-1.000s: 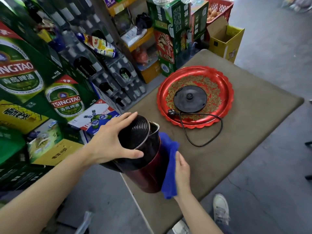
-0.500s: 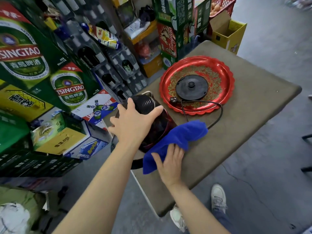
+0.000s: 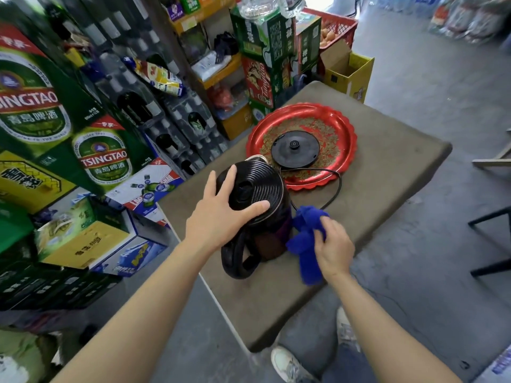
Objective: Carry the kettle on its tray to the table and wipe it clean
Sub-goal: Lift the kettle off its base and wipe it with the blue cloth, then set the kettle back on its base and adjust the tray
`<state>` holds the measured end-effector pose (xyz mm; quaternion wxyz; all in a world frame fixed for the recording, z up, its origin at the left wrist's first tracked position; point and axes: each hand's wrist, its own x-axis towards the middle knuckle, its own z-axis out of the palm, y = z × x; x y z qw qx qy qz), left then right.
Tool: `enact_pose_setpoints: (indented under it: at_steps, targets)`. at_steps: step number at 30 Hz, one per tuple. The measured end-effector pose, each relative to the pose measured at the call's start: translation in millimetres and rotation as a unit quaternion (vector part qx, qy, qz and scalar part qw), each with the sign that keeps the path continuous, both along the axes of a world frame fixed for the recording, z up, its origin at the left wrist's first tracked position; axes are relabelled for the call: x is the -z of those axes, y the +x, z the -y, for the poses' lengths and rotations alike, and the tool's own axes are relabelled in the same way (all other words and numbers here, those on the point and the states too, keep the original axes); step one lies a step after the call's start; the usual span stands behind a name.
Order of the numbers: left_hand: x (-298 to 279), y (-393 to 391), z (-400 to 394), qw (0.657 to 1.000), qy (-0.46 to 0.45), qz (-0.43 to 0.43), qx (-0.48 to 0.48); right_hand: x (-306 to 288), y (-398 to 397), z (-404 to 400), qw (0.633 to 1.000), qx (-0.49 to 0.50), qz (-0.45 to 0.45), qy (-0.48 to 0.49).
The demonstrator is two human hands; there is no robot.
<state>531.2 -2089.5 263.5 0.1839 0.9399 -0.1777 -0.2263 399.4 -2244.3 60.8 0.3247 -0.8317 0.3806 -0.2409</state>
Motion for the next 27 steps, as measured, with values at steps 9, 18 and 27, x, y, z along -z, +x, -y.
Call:
enact_pose_setpoints:
  at_steps: [9,18,27]
  targets:
    - [44.0,-71.5,-45.5,0.934,-0.261,-0.083,-0.229,-50.7,37.0,145.2,0.985,0.087,-0.047,-0.141]
    - [73.0,-101.3,-32.6,0.905,-0.287,0.018,-0.313,-22.0,31.9,197.9,0.961,-0.001,-0.260,-0.098]
    - [41.7,-74.1,8.2,0.859,-0.340,0.044,-0.380,-83.2,48.5,155.6,0.967,-0.245,-0.036,0.065]
